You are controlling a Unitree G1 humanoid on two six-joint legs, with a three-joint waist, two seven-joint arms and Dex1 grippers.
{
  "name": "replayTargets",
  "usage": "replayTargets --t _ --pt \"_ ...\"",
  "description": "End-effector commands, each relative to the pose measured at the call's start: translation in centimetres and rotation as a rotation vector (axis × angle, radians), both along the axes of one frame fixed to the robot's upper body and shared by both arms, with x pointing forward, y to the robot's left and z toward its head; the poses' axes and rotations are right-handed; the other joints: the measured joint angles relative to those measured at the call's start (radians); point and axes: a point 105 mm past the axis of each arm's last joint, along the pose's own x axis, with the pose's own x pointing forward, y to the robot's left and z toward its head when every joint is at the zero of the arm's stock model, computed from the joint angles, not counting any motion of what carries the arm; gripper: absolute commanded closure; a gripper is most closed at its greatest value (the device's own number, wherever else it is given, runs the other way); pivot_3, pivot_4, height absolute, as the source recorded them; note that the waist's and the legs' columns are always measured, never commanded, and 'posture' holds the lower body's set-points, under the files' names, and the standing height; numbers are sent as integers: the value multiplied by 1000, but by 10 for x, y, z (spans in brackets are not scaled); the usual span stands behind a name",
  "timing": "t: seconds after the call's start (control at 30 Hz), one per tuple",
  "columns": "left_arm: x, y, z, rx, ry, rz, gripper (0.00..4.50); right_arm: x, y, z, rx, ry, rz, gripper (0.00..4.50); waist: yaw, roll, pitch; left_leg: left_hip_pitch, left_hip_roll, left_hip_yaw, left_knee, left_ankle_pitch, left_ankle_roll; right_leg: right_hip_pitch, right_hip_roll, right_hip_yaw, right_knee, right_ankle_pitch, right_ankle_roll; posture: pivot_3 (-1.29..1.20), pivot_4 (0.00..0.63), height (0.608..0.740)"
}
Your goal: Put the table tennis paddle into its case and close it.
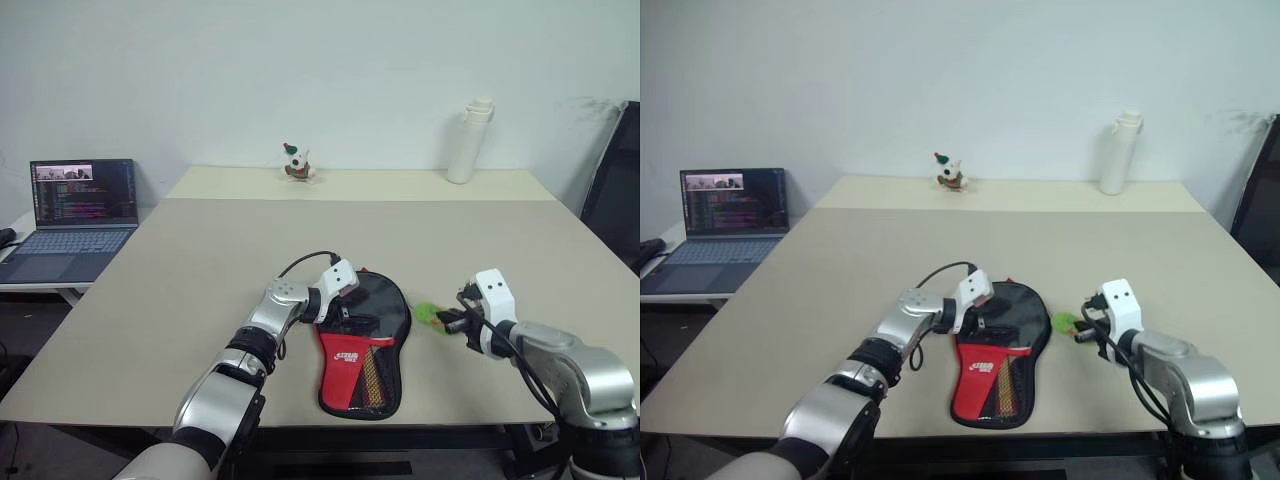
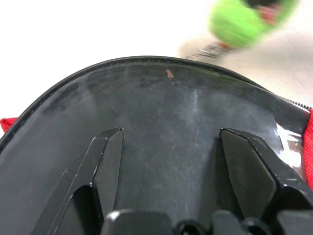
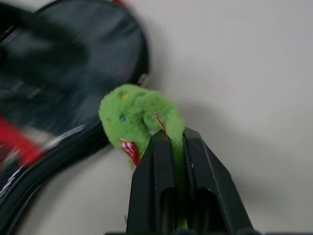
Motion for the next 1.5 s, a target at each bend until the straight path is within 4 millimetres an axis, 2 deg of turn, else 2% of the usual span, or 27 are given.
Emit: replayTargets --t 0.03,0.13,0.37,0.67,0.97,1.1,1.27,1.5 --pt "-5 -2 -18 66 35 -6 1075 -32 9 6 15 32 83 4462 1 0 0 0 0 0 0 0 0 0 0 0 -1 0 0 0 150 740" --pt "-5 -6 -19 65 35 -10 1075 -54 10 1 18 86 127 4462 1 0 0 -1 0 -1 0 0 0 1 0 -1 -4 0 0 0 150 740" --pt "-10 -10 -24 74 53 -42 1075 -76 2 -4 11 161 148 4462 4 0 -1 -1 0 -4 -1 0 0 5 0 -5 -9 0 0 0 150 740" --pt "-11 -10 -27 87 54 -49 1075 -115 22 -16 65 270 313 4462 11 -1 -1 -1 0 -6 -1 -2 2 6 0 -6 -11 -1 2 0 150 740" --pt "-13 -10 -30 90 58 -48 1075 -123 41 -30 94 317 382 4462 11 0 -2 0 0 -6 -1 -2 2 7 0 -6 -11 -1 2 0 150 740" --pt "-13 -10 -30 89 56 -46 1075 -145 50 -24 144 350 507 4462 10 -1 -2 0 0 -6 -1 -2 2 7 0 -6 -11 -1 2 0 150 740" --pt "-12 -10 -30 90 55 -44 1075 -159 56 -16 197 363 600 4462 5 -2 -2 3 0 -6 -1 -2 2 10 -1 -7 -11 -1 2 0 150 740" --pt "-11 -11 -28 90 52 -41 1075 -163 65 -20 235 366 621 4462 5 -2 -3 3 0 -6 -1 -2 2 10 -1 -7 -11 -1 2 0 150 740"
